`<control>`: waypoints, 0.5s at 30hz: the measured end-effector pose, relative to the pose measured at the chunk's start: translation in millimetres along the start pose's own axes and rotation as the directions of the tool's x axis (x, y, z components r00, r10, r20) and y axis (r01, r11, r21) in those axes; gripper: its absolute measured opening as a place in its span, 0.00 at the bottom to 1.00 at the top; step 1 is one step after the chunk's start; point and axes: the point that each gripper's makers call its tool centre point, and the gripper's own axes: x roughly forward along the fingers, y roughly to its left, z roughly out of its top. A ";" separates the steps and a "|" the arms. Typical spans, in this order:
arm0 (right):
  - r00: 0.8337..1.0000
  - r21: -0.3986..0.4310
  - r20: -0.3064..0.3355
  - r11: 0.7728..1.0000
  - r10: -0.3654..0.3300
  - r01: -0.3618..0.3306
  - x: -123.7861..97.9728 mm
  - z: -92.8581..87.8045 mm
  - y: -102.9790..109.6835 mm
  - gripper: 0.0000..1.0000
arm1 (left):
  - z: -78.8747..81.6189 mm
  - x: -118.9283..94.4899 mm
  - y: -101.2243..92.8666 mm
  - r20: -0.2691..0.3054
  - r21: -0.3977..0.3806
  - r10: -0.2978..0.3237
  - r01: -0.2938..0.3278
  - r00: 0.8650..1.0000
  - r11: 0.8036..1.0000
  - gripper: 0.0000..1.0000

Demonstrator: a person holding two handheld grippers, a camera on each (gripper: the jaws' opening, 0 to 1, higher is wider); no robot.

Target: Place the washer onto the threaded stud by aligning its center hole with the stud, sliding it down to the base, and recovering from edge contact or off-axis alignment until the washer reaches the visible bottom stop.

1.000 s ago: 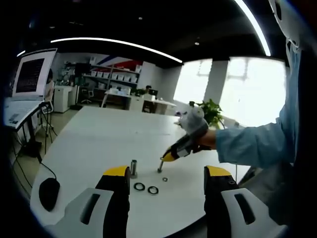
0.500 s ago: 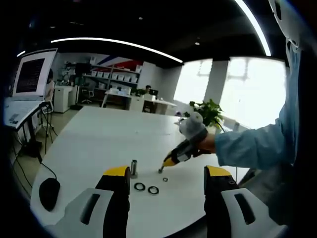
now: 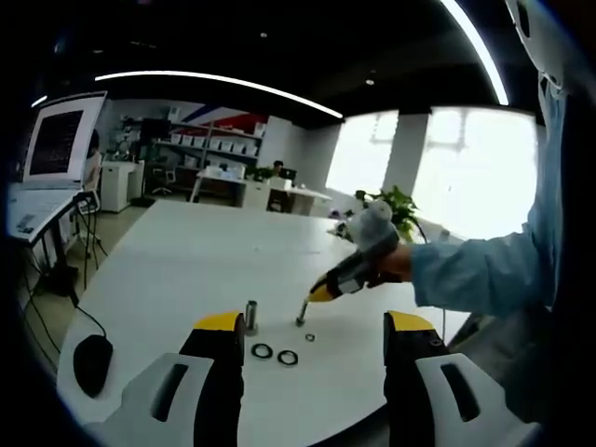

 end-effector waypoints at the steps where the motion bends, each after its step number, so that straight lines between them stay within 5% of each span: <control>1: 1.000 -0.013 -0.014 1.000 -0.008 0.008 -0.8 -3.1 -1.7 0.14 | 0.0 -0.1 0.0 0.000 0.000 0.000 0.000 1.000 1.000 0.59; 15: 1.000 -0.039 -0.027 0.999 0.010 -0.011 9.9 3.4 2.1 0.14 | 0.4 0.2 0.1 0.001 0.000 0.001 -0.001 1.000 1.000 0.59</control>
